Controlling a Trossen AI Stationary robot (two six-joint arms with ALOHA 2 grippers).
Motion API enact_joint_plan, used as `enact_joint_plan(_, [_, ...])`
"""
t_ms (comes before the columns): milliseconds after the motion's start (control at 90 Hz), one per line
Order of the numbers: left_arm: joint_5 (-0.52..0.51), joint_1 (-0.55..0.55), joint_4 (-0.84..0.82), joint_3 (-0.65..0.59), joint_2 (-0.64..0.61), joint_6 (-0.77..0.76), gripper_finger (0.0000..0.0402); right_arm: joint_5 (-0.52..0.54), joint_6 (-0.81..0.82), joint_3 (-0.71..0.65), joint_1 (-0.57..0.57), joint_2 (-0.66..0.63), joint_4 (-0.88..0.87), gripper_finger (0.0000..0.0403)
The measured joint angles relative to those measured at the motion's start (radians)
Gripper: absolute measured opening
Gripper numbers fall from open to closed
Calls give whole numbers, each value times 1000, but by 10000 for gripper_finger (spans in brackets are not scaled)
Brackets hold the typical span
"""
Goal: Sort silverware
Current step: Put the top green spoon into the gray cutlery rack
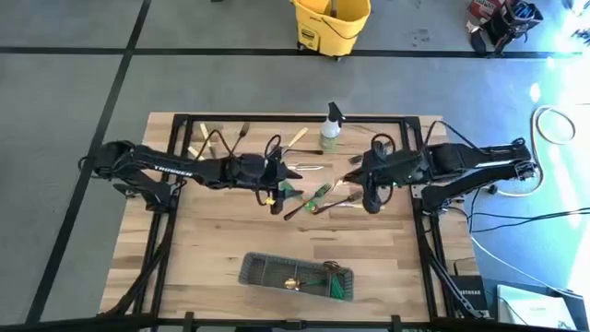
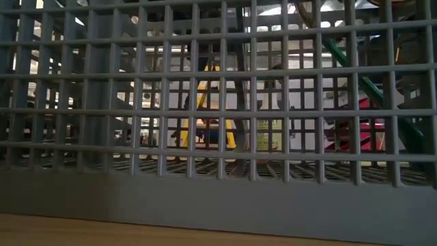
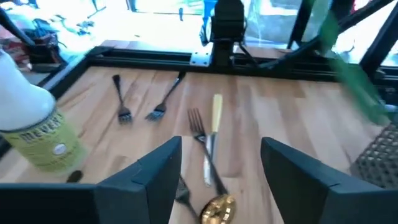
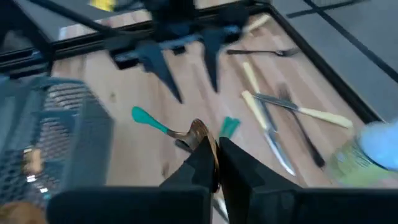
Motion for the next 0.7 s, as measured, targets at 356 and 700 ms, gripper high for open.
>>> enact_joint_plan(356, [19,-25,173,-127,-41,-82,204,-110,-153,261,85,291,-131,0])
enact_joint_plan(700, [157,-24,274,-221,-98,-139,204,-204,-310,491,129,468,-235,0])
